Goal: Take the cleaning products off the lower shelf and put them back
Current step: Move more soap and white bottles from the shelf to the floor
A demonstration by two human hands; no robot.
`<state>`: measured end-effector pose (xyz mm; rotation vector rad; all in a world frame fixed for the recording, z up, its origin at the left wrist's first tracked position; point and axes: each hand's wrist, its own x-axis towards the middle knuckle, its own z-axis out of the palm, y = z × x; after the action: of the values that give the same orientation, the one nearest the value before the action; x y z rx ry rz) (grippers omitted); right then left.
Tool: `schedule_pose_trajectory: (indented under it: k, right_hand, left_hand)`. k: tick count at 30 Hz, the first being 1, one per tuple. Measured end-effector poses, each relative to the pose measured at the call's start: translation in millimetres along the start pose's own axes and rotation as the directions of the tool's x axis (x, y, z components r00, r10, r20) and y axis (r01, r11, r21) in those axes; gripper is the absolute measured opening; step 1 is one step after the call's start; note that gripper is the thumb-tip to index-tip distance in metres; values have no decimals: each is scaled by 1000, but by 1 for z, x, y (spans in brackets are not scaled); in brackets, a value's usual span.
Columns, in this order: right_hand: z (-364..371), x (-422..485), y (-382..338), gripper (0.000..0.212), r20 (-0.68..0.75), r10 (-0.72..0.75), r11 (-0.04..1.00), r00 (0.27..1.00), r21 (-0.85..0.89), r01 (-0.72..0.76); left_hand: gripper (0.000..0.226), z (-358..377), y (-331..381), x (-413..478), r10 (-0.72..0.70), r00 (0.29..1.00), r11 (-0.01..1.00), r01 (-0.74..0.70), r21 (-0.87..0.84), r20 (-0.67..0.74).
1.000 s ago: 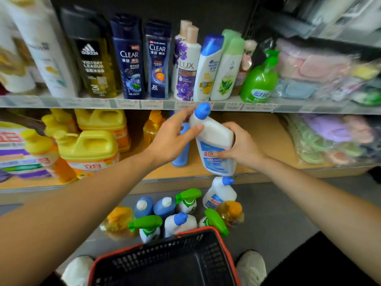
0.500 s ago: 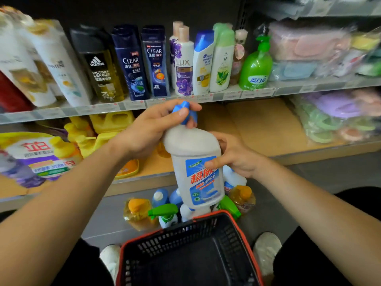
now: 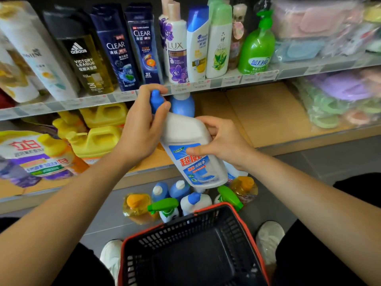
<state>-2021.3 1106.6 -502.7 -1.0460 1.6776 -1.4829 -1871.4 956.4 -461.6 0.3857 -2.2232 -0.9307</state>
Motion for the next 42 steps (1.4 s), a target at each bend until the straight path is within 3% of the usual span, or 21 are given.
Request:
schedule_pose_trajectory:
  k: [4,8,16,19,23,27,31,33,35,39,42]
  right_hand:
    - [1,-3,-1,62,-24,-28,999,999,-27,27]
    - [-3,-7,1,62,48,59,994,997,85,-63]
    - [-12,-9,2,50,167,114,961,979,232,-151]
    - [-13,-8,0,50,147,117,958,982,245,-150]
    - [-13,-7,-3,52,110,111,959,988,250,-136]
    - [-12,-7,-8,55,59,113,953,992,275,-125]
    - [-15,-4,-12,51,-50,132,942,990,319,-109]
    - [-17,-3,-15,50,-102,144,931,984,350,-100]
    - [-20,-1,-18,55,-146,163,912,976,400,-92]
    - [-31,0,-25,55,-186,201,848,962,524,-76]
    - [-40,0,-29,42,-196,234,815,952,574,-82]
  left_hand:
    - [16,3,0,4,-10,1000,1000,10,-21,-23]
    - [4,0,3,9,-52,995,971,70,-228,82]
    - [10,-4,6,13,-118,960,827,236,-511,252]
    - [14,0,4,10,-153,969,836,230,-499,192]
    - [25,11,0,-2,-112,992,939,126,-320,62]
    - [42,19,-6,-10,-158,986,932,165,-323,47]
    - [59,29,-6,-21,-274,937,844,343,-412,218]
    - [55,36,-7,-25,-303,884,776,445,-446,355]
    - [49,40,-9,-29,-298,839,778,490,-393,456]
    - [55,42,-16,-32,-389,747,728,608,-316,539]
    - [60,43,-18,-31,-399,741,678,635,-371,540]
